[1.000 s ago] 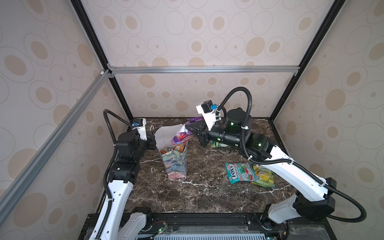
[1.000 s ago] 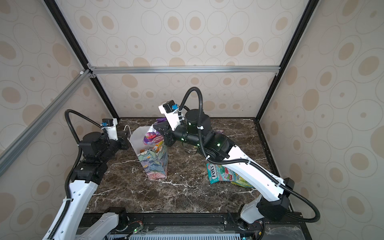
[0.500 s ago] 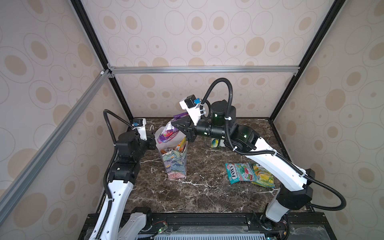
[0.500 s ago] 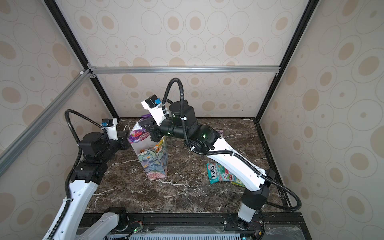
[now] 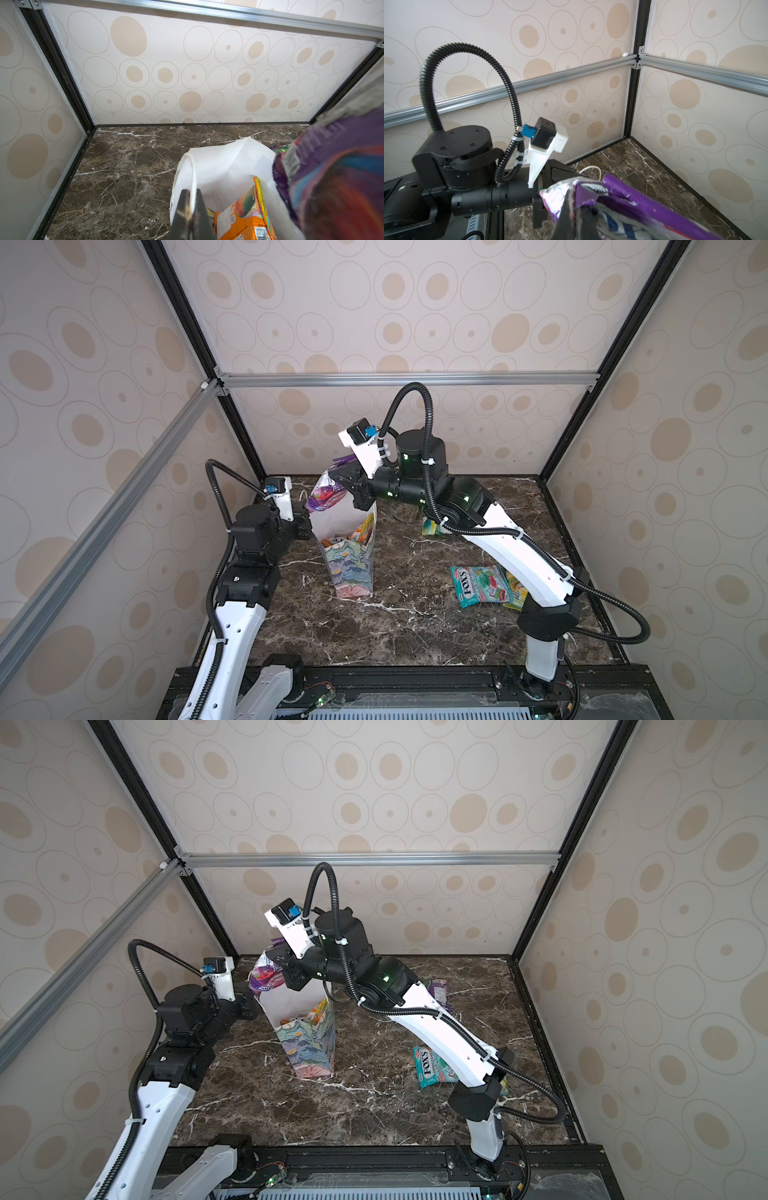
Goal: Place the snacks into the paper bag
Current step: 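Carry the purple bag with the right gripper over the white bag's mouth, then lower the purple bag into the white bag with the right gripper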
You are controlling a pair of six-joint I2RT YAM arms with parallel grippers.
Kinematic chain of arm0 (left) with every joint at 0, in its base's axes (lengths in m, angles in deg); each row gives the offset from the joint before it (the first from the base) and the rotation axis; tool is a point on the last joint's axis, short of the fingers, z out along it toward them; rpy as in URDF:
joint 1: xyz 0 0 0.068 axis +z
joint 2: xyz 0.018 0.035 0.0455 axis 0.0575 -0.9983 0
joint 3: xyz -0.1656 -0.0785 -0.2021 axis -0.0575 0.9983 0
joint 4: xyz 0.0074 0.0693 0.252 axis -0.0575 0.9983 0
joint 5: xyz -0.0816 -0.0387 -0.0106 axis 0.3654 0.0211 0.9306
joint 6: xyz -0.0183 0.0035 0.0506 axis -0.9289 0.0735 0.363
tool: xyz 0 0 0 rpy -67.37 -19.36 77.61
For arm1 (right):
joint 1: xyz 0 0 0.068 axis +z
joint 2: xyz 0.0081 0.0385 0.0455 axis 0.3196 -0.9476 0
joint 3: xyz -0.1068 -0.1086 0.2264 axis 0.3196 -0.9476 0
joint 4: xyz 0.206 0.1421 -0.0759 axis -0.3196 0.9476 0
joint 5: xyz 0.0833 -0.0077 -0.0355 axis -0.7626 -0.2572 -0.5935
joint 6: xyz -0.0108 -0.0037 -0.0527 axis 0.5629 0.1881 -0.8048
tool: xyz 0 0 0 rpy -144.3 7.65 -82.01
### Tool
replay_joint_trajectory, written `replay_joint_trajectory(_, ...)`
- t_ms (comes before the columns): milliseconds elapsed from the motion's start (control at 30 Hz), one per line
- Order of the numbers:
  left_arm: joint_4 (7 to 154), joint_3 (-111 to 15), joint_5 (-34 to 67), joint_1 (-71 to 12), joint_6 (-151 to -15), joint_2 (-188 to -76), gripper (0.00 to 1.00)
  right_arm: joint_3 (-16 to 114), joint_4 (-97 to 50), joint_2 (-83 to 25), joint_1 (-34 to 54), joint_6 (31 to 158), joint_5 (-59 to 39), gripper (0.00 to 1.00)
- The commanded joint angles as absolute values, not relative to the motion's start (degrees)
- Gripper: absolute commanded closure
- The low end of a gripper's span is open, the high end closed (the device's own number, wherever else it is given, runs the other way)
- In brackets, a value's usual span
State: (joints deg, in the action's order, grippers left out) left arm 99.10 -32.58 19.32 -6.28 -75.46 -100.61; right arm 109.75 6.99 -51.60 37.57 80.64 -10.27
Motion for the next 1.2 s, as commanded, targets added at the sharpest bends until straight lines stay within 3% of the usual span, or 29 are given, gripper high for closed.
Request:
replay_joint_trajectory(0,98.2,-32.8,18.8,-6.0,-75.0,-99.5,0.96,112.6,6.6,-52.7,37.3,78.6,-6.8,1.0)
replay_joint_trajectory(367,98.4,-32.9,19.1,-6.0,-75.0,-99.9,0.96,118.4,11.3,-60.5,35.0,78.3,-6.1,1.0)
replay_joint_trajectory(1167,98.4,-32.9,19.2,-6.0,-75.0,-100.1,0.96,116.8,13.6,-66.8,34.6,79.2,-4.3,1.0)
